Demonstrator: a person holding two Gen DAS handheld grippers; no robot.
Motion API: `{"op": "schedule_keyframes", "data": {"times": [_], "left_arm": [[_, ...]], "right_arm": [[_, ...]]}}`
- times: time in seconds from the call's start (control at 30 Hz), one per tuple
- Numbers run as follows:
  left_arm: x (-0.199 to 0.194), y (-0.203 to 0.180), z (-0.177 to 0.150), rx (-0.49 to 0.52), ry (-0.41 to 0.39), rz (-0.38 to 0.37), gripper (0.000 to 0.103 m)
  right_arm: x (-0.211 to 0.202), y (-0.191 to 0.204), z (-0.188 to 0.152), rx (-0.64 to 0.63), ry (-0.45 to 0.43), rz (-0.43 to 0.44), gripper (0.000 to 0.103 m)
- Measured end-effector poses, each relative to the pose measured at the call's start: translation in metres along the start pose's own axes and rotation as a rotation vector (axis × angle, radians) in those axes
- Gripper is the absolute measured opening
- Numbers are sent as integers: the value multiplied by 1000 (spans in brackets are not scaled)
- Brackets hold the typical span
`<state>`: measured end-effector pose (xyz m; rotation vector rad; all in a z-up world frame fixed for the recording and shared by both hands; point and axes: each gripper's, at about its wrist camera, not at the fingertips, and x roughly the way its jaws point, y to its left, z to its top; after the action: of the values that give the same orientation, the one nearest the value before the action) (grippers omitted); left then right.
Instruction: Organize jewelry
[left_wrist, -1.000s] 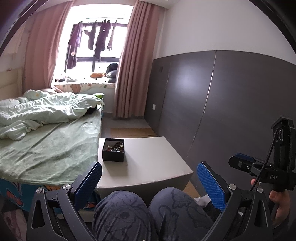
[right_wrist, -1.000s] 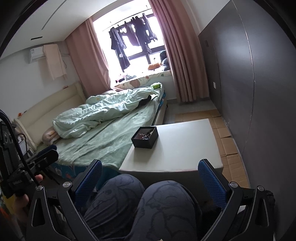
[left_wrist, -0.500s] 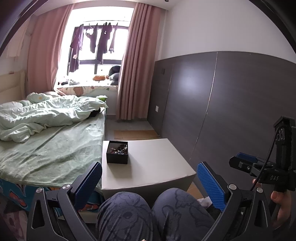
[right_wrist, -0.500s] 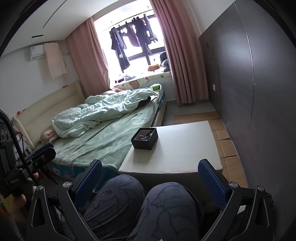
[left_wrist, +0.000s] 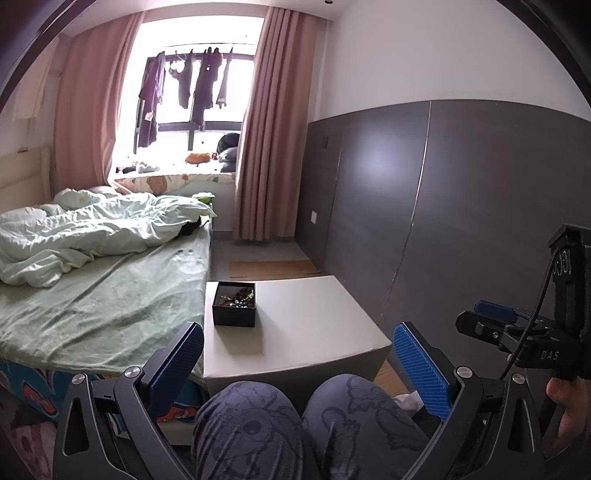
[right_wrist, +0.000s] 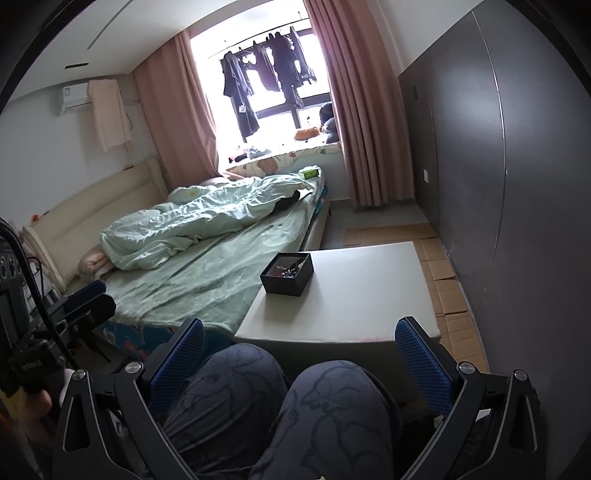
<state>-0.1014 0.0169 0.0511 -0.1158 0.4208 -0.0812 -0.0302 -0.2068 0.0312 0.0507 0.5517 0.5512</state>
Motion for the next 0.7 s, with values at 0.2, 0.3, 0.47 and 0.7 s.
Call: {"op": "schedule_keyframes", "data": {"times": [0.2, 0.3, 0.47, 0.7], "left_arm": [[3, -1, -3, 8, 9, 2, 103], [2, 0, -3, 3, 11, -4, 103], [1, -2, -4, 18, 9, 8, 103], [-1, 0, -5, 8, 10, 0, 103]], "right_arm": [[-2, 0, 0, -4, -1, -13, 103], [-1, -3, 0, 1, 2, -17, 103], [0, -7, 0, 13, 5, -31, 103], [-4, -6, 0, 9, -2, -27, 103]]}}
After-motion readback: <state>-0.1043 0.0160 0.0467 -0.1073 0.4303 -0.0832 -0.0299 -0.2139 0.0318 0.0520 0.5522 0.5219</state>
